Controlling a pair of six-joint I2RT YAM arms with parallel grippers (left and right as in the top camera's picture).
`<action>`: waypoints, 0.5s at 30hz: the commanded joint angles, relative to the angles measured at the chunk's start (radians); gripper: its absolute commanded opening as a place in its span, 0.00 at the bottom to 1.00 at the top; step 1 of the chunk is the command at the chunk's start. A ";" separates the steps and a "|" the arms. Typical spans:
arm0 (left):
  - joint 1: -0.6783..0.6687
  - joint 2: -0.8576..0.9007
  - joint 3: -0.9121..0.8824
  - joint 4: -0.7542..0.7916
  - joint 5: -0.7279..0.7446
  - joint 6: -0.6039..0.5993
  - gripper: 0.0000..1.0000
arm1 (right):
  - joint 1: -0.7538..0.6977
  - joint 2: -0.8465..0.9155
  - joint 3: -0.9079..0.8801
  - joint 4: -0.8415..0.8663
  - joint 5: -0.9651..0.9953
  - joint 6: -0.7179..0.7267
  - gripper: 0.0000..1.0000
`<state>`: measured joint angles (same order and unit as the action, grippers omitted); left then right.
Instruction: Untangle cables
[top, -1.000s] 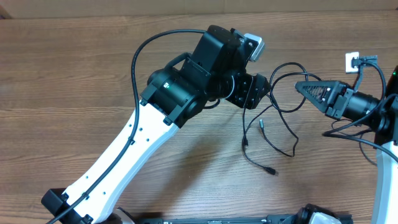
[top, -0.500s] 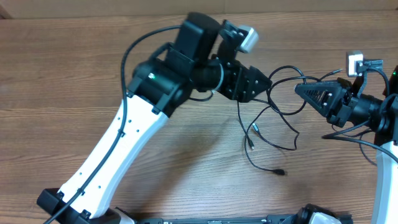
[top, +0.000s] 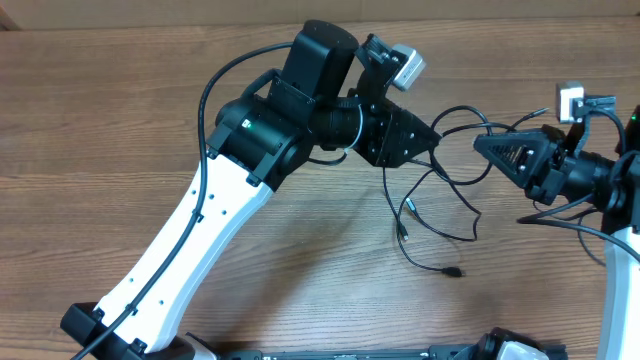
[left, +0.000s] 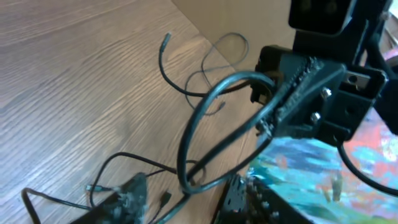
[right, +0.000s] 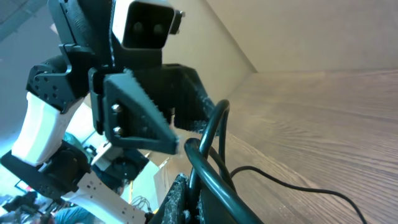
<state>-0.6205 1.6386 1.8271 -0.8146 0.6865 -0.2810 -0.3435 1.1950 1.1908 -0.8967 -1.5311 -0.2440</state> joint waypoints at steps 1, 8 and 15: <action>-0.002 0.011 0.014 0.009 -0.040 0.012 0.47 | 0.039 -0.002 0.008 0.008 -0.039 -0.023 0.04; -0.002 0.018 0.014 0.011 -0.039 0.013 0.44 | 0.102 -0.002 0.008 0.055 -0.039 -0.023 0.04; -0.002 0.032 0.014 0.008 -0.040 0.012 0.35 | 0.102 -0.002 0.008 0.053 -0.039 -0.022 0.04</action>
<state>-0.6201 1.6505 1.8271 -0.8070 0.6571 -0.2806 -0.2470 1.1950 1.1908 -0.8486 -1.5364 -0.2481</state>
